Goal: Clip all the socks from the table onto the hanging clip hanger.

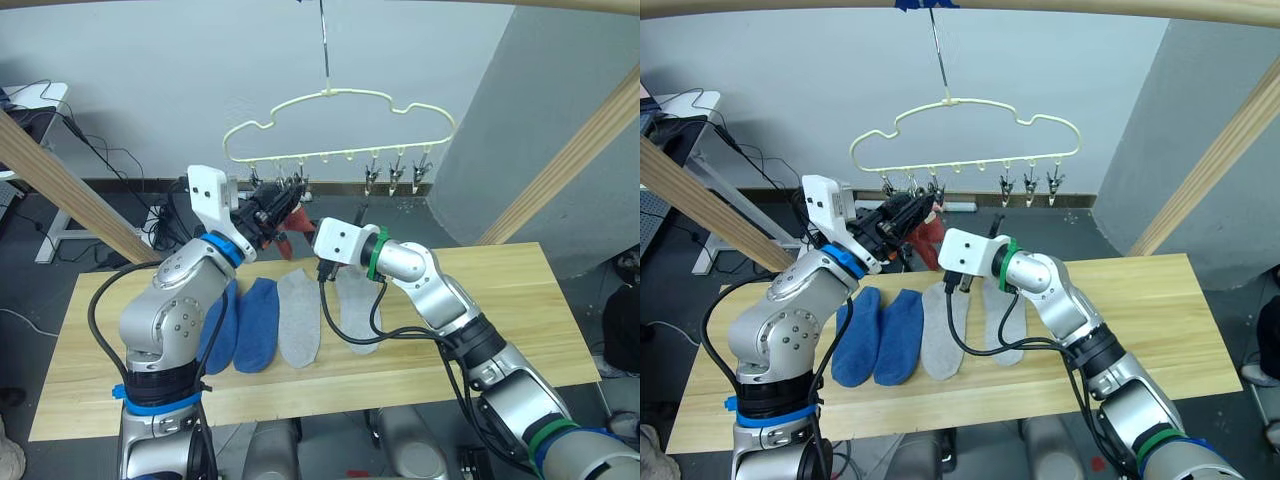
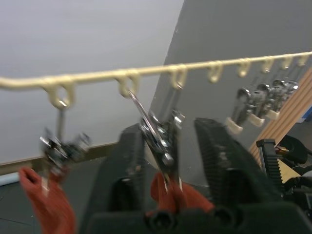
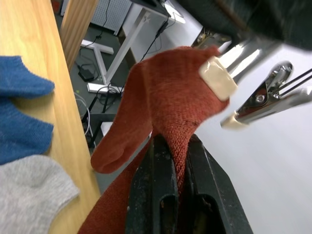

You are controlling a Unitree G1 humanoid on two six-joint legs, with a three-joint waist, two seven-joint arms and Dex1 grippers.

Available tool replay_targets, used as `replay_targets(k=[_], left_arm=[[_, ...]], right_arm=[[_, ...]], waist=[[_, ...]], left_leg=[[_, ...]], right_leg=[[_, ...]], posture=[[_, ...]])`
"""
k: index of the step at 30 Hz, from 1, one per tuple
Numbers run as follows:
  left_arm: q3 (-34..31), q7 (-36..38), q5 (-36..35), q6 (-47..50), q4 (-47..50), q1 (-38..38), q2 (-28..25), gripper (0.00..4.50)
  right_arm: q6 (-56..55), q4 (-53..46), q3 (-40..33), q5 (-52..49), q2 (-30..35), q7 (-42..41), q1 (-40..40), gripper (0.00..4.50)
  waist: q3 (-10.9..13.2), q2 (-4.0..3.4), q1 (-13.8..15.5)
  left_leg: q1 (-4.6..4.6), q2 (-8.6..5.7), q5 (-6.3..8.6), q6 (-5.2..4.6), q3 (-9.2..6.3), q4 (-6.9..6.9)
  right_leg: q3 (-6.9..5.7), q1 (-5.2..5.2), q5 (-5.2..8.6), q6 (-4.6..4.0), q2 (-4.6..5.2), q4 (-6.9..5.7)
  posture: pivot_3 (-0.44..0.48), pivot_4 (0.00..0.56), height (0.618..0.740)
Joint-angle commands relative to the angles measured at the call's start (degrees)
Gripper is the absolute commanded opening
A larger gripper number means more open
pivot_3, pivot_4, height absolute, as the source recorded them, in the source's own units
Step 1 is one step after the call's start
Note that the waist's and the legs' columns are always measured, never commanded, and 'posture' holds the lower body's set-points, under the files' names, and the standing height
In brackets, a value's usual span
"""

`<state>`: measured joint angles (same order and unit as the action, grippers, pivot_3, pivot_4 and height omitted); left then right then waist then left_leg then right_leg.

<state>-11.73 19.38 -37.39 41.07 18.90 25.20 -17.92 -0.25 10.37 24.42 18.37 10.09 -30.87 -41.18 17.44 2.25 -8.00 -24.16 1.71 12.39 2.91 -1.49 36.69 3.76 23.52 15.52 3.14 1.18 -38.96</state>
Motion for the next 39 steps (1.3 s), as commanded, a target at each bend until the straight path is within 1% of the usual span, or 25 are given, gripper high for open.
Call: replay_targets(k=[1, 4, 7, 12, 14, 18, 21, 25, 28, 32, 35, 38, 39], left_arm=[[-0.8, 0.7, -1.9, 0.2, 3.5, -0.6, -1.2, 2.64], [-0.6, 0.9, -1.9, 0.0, 3.9, -1.3, -2.0, 2.64], [-0.5, 0.9, -1.3, -0.6, 4.1, -1.7, -2.6, 2.68], [0.7, 1.9, 1.5, -3.4, 4.2, -2.7, -4.3, 2.68], [1.3, 2.2, 3.4, -5.4, 4.1, -3.4, -4.8, 2.68], [4.7, 3.8, 7.0, -10.1, 5.8, -6.4, -4.7, 2.68], [7.8, 3.0, 9.7, -13.4, 7.4, -8.6, -2.7, 2.68], [11.4, -1.6, 16.9, -19.6, 6.9, -9.9, 1.4, 2.68], [13.2, -5.2, 21.8, -23.3, 5.1, -10.7, 4.5, 2.68], [14.6, -6.8, 25.2, -27.0, 3.5, -11.3, 7.2, 2.68], [14.7, -8.7, 27.2, -29.5, 1.2, -10.6, 9.6, 2.68], [14.8, -9.4, 28.7, -31.3, -0.6, -10.1, 10.7, 2.68], [14.7, -9.8, 29.3, -31.8, -1.3, -9.9, 10.9, 2.50]], right_arm=[[-0.3, -1.1, -0.9, -1.5, -1.1, -0.2, -0.9, 0.00], [1.0, -1.3, -0.7, -3.4, -1.9, -2.4, -0.5, 0.00], [4.5, -2.4, -0.7, -5.4, -3.0, -4.4, 0.4, 0.81], [8.6, -4.9, 0.0, -5.8, -2.4, -7.0, 1.7, 2.54], [10.9, -8.3, -0.3, -6.0, -0.6, -8.9, 3.3, 2.54], [17.0, -18.2, -1.6, -9.3, 5.2, -15.3, 8.3, 2.54], [20.7, -25.4, -4.1, -13.2, 9.7, -18.7, 11.3, 2.54], [23.9, -33.5, -10.0, -21.7, 14.0, -22.4, 13.4, 2.54], [26.9, -39.5, -15.3, -27.6, 16.7, -23.1, 15.3, 2.54], [30.6, -45.1, -20.0, -33.3, 21.1, -23.5, 17.9, 2.54], [33.7, -47.1, -23.9, -36.6, 24.0, -22.6, 18.9, 2.54], [35.4, -47.7, -25.7, -38.6, 25.7, -21.2, 19.4, 2.54], [35.6, -47.9, -26.1, -38.9, 26.2, -20.9, 19.7, 2.57]], waist=[[0.0, 0.00, 0.0], [0.0, 0.01, 0.0], [0.0, 0.01, 0.0], [0.0, 0.01, 0.0], [0.0, 0.01, 0.1], [0.0, 0.01, 0.2], [0.0, 0.01, 0.1], [0.0, 0.01, -0.1], [0.0, 0.02, -0.3], [0.0, 0.03, -0.3], [0.0, 0.03, -0.4], [0.0, 0.03, -0.4], [0.0, 0.03, -0.4]], left_leg=[[0.00, 0.01, 0.00, 0.00, 0.00, 0.01], [0.00, 0.01, 0.00, 0.00, 0.00, 0.02], [0.00, 0.01, 0.00, 0.00, -0.01, 0.02], [-0.01, 0.01, 0.00, 0.00, -0.04, 0.03], [-0.01, 0.01, 0.00, 0.00, -0.03, 0.03], [-0.03, -0.01, 0.01, 0.00, -0.04, 0.03], [-0.07, 0.00, 0.01, -0.01, -0.04, 0.04], [-0.08, -0.02, 0.01, -0.01, -0.01, 0.13], [-0.07, 0.01, 0.00, -0.02, -0.01, 0.18], [-0.08, -0.02, 0.01, -0.03, 0.05, 0.21], [-0.08, -0.02, 0.01, -0.03, 0.07, 0.23], [-0.08, -0.03, 0.01, -0.03, 0.07, 0.24], [-0.08, -0.03, 0.01, -0.03, 0.08, 0.23]], right_leg=[[0.00, 0.00, 0.00, 0.00, -0.01, -0.01], [0.00, 0.00, 0.00, 0.00, -0.01, -0.01], [0.00, 0.00, 0.00, -0.01, -0.01, -0.02], [0.00, 0.00, 0.00, -0.01, 0.00, -0.02], [-0.01, 0.00, 0.00, -0.01, 0.00, -0.01], [0.00, 0.00, 0.00, 0.00, 0.04, 0.02], [0.01, -0.01, 0.00, 0.00, 0.10, 0.05], [0.00, -0.01, 0.00, 0.00, 0.01, 0.02], [0.04, -0.01, 0.00, 0.01, -0.08, 0.02], [0.11, -0.04, 0.01, 0.01, -0.08, 0.04], [0.12, -0.03, 0.01, 0.02, -0.08, 0.05], [0.12, -0.04, 0.01, 0.03, -0.08, 0.05], [0.13, -0.04, 0.01, 0.04, -0.08, 0.05]], posture=[[-0.199, 0.274, 0.740], [-0.197, 0.273, 0.740], [-0.197, 0.273, 0.740], [-0.197, 0.270, 0.740], [-0.199, 0.269, 0.740], [-0.216, 0.268, 0.740], [-0.223, 0.267, 0.740], [-0.242, 0.269, 0.740], [-0.253, 0.273, 0.740], [-0.278, 0.280, 0.740], [-0.287, 0.282, 0.740], [-0.292, 0.285, 0.740], [-0.295, 0.286, 0.740]])
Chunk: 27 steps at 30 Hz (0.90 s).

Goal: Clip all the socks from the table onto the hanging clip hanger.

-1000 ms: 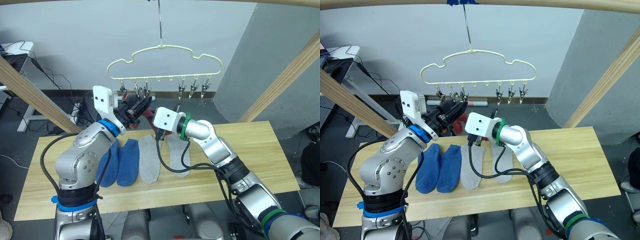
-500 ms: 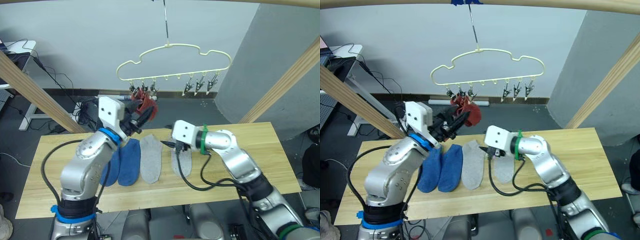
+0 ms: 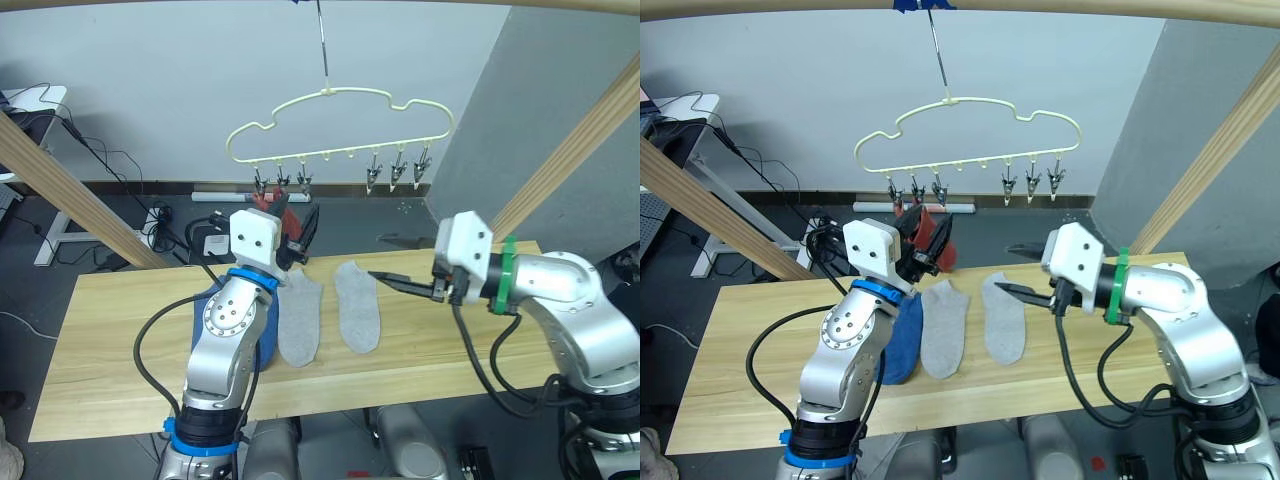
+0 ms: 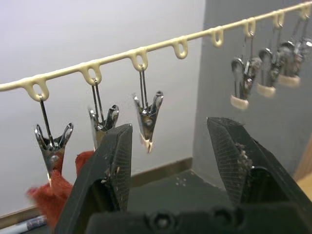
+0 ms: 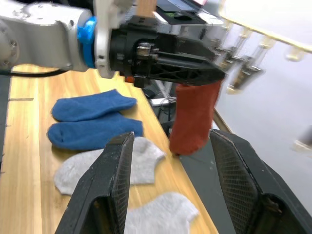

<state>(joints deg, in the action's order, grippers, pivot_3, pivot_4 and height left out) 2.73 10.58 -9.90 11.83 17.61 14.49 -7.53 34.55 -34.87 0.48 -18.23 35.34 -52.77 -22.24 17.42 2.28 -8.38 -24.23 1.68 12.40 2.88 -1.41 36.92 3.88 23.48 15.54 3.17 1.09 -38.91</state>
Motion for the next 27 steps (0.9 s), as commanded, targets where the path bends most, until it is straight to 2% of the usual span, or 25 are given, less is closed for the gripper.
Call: replay_targets(k=[1, 2, 27], left_arm=[[0.2, -1.2, 2.3, -3.0, -0.6, 1.0, 0.7, 2.28], [0.2, -1.6, 2.9, -3.6, -1.2, 1.1, 0.9, 2.10], [-1.0, -5.3, 7.0, -9.1, -13.1, 10.0, 3.5, 2.10]], right_arm=[[1.0, -2.7, -2.4, -2.5, 1.5, 1.4, 1.0, 2.57], [1.2, -2.9, -2.8, -2.8, 1.9, 1.8, 1.3, 2.57], [1.7, -2.4, -3.5, -8.3, 6.0, 5.8, 0.5, 2.57]], waist=[[0.0, 0.00, -0.1], [0.0, 0.00, -0.1], [0.0, 0.00, -1.4]], left_leg=[[0.00, 0.00, 0.00, 0.00, 0.00, 0.00], [0.00, 0.00, 0.00, 0.00, 0.00, -0.01], [-0.05, -0.01, 0.00, 0.00, 0.02, -0.01]], right_leg=[[0.00, 0.00, 0.00, 0.00, -0.01, 0.00], [0.00, 0.00, 0.00, 0.01, -0.01, 0.01], [0.01, 0.01, 0.14, 0.27, -0.01, 0.05]], posture=[[-0.300, 0.288, 0.740], [-0.300, 0.288, 0.740], [-0.320, 0.282, 0.740]])
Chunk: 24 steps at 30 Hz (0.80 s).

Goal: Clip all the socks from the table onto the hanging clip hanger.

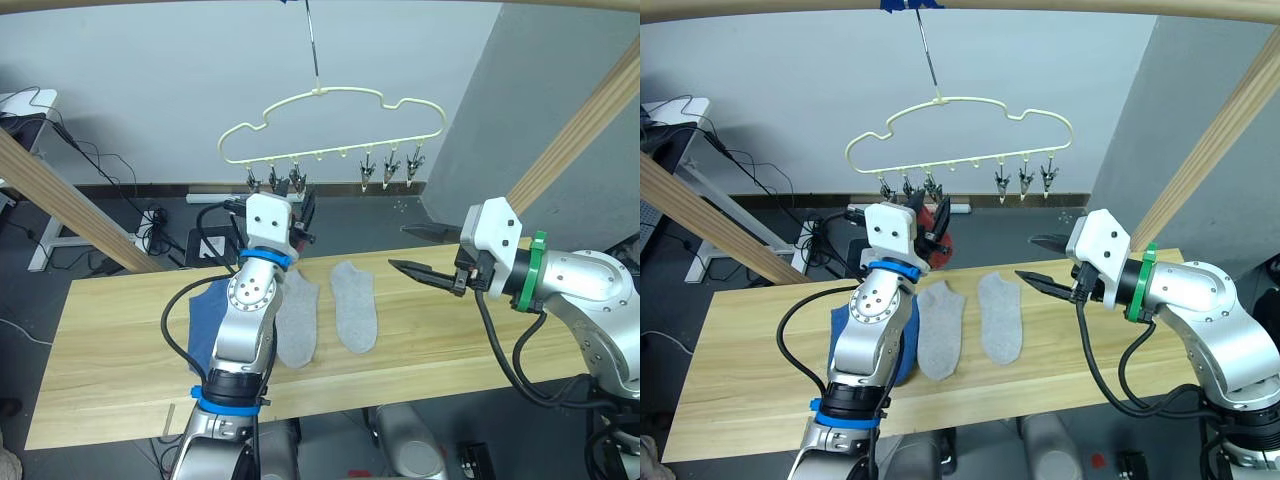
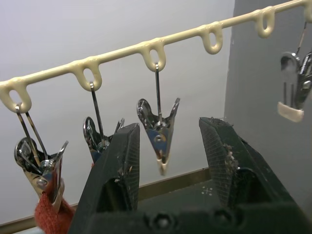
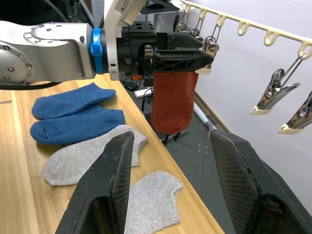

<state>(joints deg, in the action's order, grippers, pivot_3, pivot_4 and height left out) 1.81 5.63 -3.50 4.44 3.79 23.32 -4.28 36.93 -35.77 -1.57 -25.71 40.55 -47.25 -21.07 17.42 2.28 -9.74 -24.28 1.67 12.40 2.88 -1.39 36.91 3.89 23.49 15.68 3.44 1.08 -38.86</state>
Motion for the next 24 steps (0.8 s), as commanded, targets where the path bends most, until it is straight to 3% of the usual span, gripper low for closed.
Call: replay_targets(k=[1, 19, 24], left_arm=[[-0.2, -0.4, 0.7, -1.8, 0.5, 1.4, 0.3, 2.10], [-1.6, -0.4, 0.1, -2.4, -1.4, 3.6, 0.2, 2.10], [-1.8, 0.5, -0.1, -3.2, -2.6, 4.3, -0.1, 1.00]], right_arm=[[-0.8, -1.4, -1.4, -0.9, 0.9, 0.4, -0.7, 2.57], [-1.1, -0.6, -0.6, -1.9, 0.9, -0.1, -1.4, 2.57], [-1.1, -0.5, -0.6, -2.1, 1.0, -0.2, -1.4, 2.57]], waist=[[0.0, 0.00, 0.0], [0.0, 0.00, 0.0], [0.0, 0.00, 0.0]], left_leg=[[0.00, 0.00, 0.00, 0.00, 0.00, 0.00], [0.00, 0.00, 0.00, 0.00, 0.00, 0.00], [-0.01, 0.00, 0.00, 0.00, 0.00, 0.01]], right_leg=[[0.00, 0.00, 0.00, 0.00, 0.00, 0.00], [0.00, 0.00, -0.01, 0.01, 0.00, 0.00], [0.00, 0.00, -0.01, 0.01, 0.00, 0.00]], posture=[[-0.320, 0.282, 0.740], [-0.316, 0.285, 0.740], [-0.316, 0.283, 0.740]])
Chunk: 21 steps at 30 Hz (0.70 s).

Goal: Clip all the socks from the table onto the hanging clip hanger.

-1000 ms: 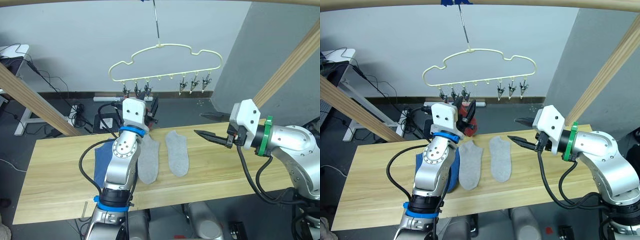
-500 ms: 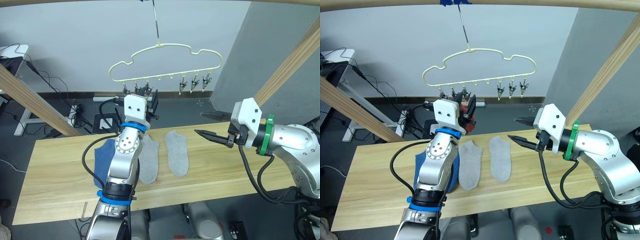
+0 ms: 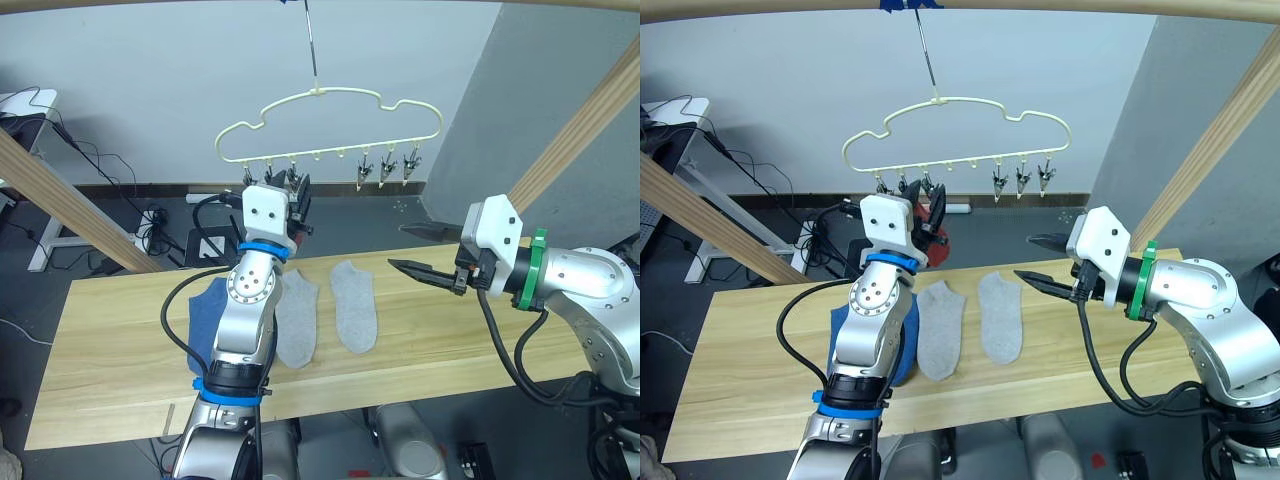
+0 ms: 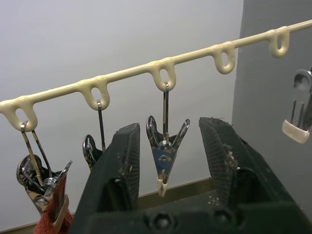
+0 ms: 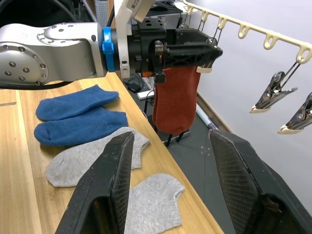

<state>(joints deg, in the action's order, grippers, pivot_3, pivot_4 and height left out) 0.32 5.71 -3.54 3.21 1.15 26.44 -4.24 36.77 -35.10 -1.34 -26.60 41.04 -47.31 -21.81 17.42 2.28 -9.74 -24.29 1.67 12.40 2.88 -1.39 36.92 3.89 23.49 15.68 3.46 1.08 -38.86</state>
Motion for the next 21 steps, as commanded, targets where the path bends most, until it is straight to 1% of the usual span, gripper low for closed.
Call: replay_targets(k=[1, 3, 5, 6, 9, 13, 14, 16, 17, 18, 20, 21], left_arm=[[-0.4, 0.5, 0.0, -2.1, -0.4, 1.4, -0.2, 0.77], [-0.5, 0.7, 0.0, -2.7, -1.3, 1.8, -0.4, 0.39], [-0.6, 1.0, 0.0, -3.1, -1.8, 2.0, -0.5, 0.11], [-0.7, 1.1, 0.0, -3.2, -1.8, 2.0, -0.5, 0.03], [-0.7, 1.4, -0.1, -3.0, -1.2, 1.5, -0.7, 0.03], [-0.4, 3.0, -0.9, -1.3, 1.3, 0.4, -1.4, 0.03], [-0.4, 3.7, -1.4, -0.4, 2.1, 0.2, -1.7, 0.03], [-0.3, 5.5, -2.9, 2.1, 4.5, -0.3, -2.5, 0.03], [-0.4, 6.2, -3.4, 3.1, 5.3, -0.5, -2.8, 0.03], [-0.4, 6.7, -3.9, 4.1, 6.0, -0.6, -3.3, 0.03], [-0.7, 7.5, -4.5, 5.5, 7.2, -0.7, -3.9, 0.03], [-0.8, 8.0, -4.9, 6.4, 7.9, -0.7, -4.4, 0.03]], right_arm=[[-1.0, -1.1, -0.8, -1.2, 0.5, -0.2, -0.6, 2.57], [-0.9, -1.1, -0.8, -1.2, 0.6, -0.3, -0.4, 2.57], [-0.9, -1.2, -0.8, -1.3, 0.6, -0.3, -0.3, 2.57], [-0.9, -1.2, -0.8, -1.3, 0.6, -0.3, -0.3, 2.57], [-0.9, -1.1, -0.3, -0.7, 0.7, 0.0, 0.1, 2.57], [1.7, 0.7, 5.3, 5.4, 1.8, 3.7, 2.5, 2.57], [2.1, 1.5, 7.0, 6.7, 0.6, 5.5, 3.5, 2.84], [2.9, 5.1, 12.0, 11.3, -5.6, 13.3, 5.6, 3.17], [2.9, 6.5, 13.9, 13.3, -7.8, 15.9, 6.1, 3.48], [2.4, 8.0, 15.7, 15.7, -9.8, 18.1, 6.3, 3.91], [1.0, 12.6, 18.9, 19.4, -14.5, 22.3, 6.3, 4.47], [-0.2, 16.9, 20.4, 21.6, -18.4, 26.1, 6.1, 4.50]], waist=[[0.0, 0.00, 0.0], [0.0, 0.00, 0.0], [0.0, 0.00, 0.0], [0.0, 0.00, 0.0], [0.0, 0.00, 0.0], [0.0, 0.00, 0.0], [0.0, 0.00, 0.0], [0.0, 0.04, 0.0], [0.0, 0.05, -0.1], [0.0, 0.02, -0.1], [0.0, 0.02, -0.1], [0.0, 0.01, -0.1]], left_leg=[[0.00, 0.00, 0.00, 0.00, 0.00, 0.00], [0.00, 0.00, 0.00, 0.00, 0.00, 0.00], [0.00, 0.00, 0.00, 0.00, 0.00, 0.00], [0.00, 0.00, 0.00, 0.00, 0.00, 0.00], [0.00, 0.00, 0.00, 0.00, 0.00, 0.00], [0.00, 0.01, 0.00, 0.00, -0.01, -0.01], [0.00, 0.01, 0.00, 0.00, -0.01, -0.01], [0.00, 0.02, 0.00, 0.00, -0.02, -0.01], [0.01, 0.04, 0.00, 0.01, -0.02, -0.02], [0.02, 0.07, -0.01, 0.01, -0.02, -0.03], [0.02, 0.05, -0.01, 0.01, 0.02, -0.03], [0.02, 0.06, -0.01, 0.01, 0.01, -0.01]], right_leg=[[0.00, 0.00, 0.00, 0.00, 0.00, 0.00], [0.00, 0.00, 0.00, 0.00, 0.00, 0.00], [0.00, 0.00, 0.00, 0.00, 0.00, 0.00], [0.00, 0.00, 0.00, 0.00, 0.00, 0.00], [0.00, 0.00, 0.00, 0.00, 0.00, 0.00], [-0.01, 0.00, 0.00, 0.00, 0.00, 0.00], [0.00, 0.00, 0.00, 0.00, 0.00, 0.00], [-0.01, 0.00, 0.00, 0.00, 0.00, 0.00], [-0.01, 0.01, 0.00, 0.00, -0.02, -0.01], [0.01, 0.02, 0.00, 0.00, -0.04, -0.03], [0.05, 0.07, 0.00, 0.00, -0.03, -0.07], [0.04, 0.06, 0.00, 0.00, -0.04, -0.07]], posture=[[-0.316, 0.283, 0.740], [-0.316, 0.283, 0.740], [-0.316, 0.283, 0.740], [-0.316, 0.283, 0.740], [-0.313, 0.282, 0.740], [-0.302, 0.282, 0.740], [-0.296, 0.285, 0.740], [-0.291, 0.286, 0.740], [-0.287, 0.288, 0.740], [-0.285, 0.289, 0.740], [-0.282, 0.291, 0.740], [-0.276, 0.291, 0.740]])
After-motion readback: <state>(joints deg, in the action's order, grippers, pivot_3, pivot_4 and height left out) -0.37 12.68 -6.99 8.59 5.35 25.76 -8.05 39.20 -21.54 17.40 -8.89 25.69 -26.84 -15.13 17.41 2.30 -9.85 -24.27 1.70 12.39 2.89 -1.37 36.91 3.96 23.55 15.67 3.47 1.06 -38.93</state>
